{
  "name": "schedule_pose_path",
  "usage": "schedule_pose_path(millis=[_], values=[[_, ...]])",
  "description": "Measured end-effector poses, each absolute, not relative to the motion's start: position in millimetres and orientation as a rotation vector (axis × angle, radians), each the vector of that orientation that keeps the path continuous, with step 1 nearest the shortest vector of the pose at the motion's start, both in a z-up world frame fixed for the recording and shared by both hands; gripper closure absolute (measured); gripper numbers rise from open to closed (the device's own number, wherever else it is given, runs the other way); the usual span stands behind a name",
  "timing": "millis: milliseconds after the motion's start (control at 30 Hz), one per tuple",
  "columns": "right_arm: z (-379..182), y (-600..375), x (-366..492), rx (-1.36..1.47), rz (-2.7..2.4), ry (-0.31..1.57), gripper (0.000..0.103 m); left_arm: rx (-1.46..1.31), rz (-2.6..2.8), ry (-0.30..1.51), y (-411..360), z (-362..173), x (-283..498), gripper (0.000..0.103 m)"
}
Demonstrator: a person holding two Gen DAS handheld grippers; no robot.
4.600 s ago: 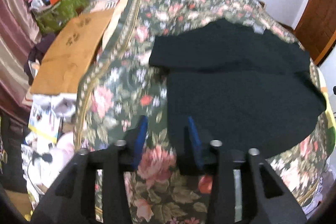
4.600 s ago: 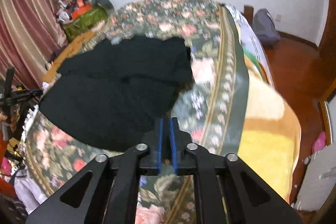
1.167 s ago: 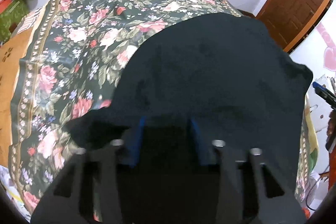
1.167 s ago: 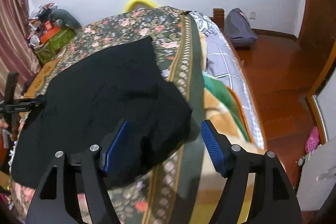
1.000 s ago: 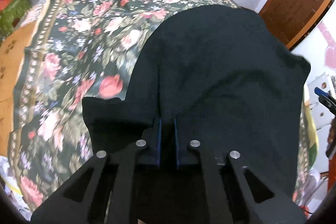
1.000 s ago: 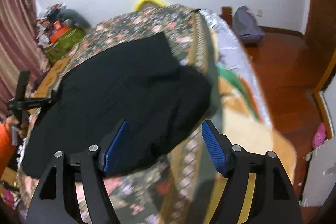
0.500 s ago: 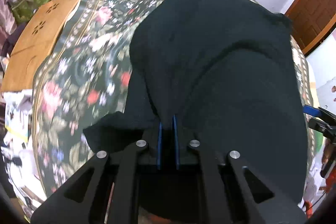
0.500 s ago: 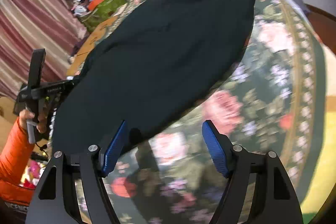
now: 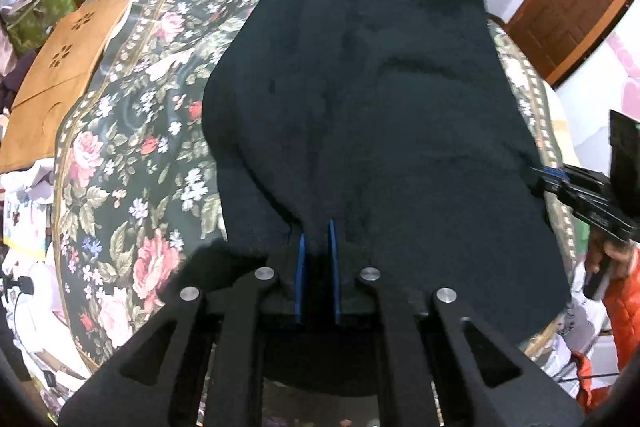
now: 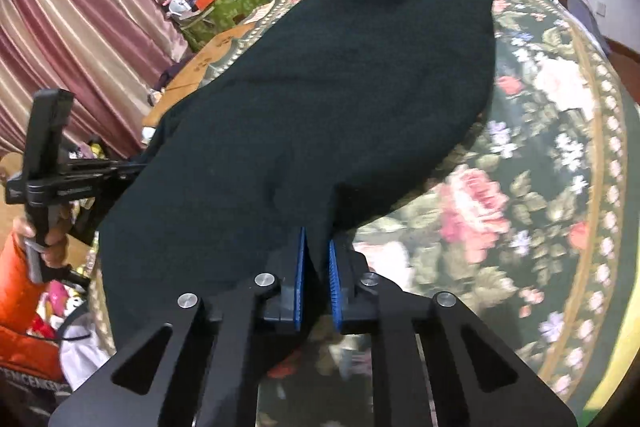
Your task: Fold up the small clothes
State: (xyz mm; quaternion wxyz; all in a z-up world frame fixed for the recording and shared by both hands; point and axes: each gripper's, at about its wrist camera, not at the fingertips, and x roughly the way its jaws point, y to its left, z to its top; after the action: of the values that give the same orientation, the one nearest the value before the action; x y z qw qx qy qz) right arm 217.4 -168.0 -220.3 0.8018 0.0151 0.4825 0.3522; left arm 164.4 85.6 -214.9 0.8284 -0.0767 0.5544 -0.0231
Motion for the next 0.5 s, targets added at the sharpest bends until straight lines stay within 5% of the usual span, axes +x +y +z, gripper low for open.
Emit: schedule_pose_path(millis=[133, 300, 400, 467, 500], values=[[-225, -188, 225, 0.018, 0.697, 1.040, 0.096, -0.170, -0.068, 1.136, 86, -204, 165, 0.072], [-225, -208, 232, -0.055, 0.585, 1.042, 0.093, -0.161, -0.019, 1.121, 97, -197, 168, 0.069], [-216, -225, 225, -0.031, 0.573, 1.068, 0.091, -0.174, -0.003, 1.112, 104, -194, 167, 0.051], [-206, -234, 217, 0.002, 0.574, 1.063, 0.079, -0.188, 0.002, 1.098, 107, -190, 163, 0.042], [-203, -238, 213, 0.009, 0.570, 1.059, 0.063, -0.203, -0.003, 1.098, 108, -190, 161, 0.042]])
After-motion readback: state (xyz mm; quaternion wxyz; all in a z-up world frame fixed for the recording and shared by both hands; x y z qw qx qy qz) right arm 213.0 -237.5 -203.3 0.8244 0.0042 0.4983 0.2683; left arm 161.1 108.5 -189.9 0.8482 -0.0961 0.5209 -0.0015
